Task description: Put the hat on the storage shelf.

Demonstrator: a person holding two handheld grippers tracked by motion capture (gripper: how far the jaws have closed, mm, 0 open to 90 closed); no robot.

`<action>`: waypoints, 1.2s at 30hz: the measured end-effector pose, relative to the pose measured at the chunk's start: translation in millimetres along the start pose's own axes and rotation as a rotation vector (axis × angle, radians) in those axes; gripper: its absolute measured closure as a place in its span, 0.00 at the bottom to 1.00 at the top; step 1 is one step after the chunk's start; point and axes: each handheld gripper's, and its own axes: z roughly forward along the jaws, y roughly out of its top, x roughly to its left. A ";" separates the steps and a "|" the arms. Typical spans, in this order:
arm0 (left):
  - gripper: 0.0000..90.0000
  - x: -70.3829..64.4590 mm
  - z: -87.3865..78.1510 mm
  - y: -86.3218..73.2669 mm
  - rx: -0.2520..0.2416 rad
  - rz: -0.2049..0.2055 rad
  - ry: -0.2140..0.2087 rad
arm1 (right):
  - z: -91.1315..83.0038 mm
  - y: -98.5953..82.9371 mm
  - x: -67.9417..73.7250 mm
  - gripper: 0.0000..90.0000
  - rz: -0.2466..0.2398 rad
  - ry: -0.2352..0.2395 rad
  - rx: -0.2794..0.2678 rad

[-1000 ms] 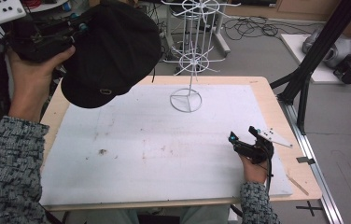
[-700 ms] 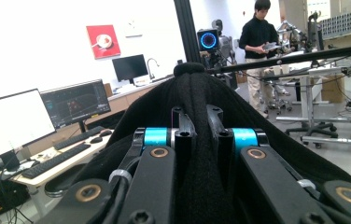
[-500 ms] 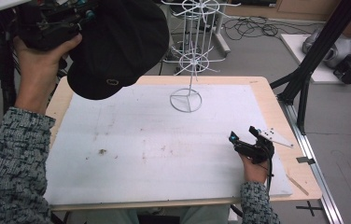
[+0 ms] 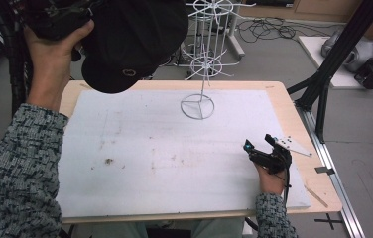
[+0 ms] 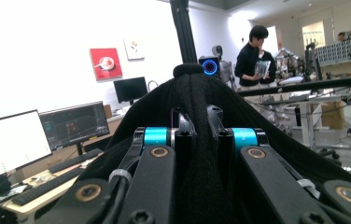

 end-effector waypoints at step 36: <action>0.91 -1.5 52.3 -45.4 0.167 -0.059 -0.050 | -0.2 -0.9 -2.1 0.13 0.011 0.013 -0.005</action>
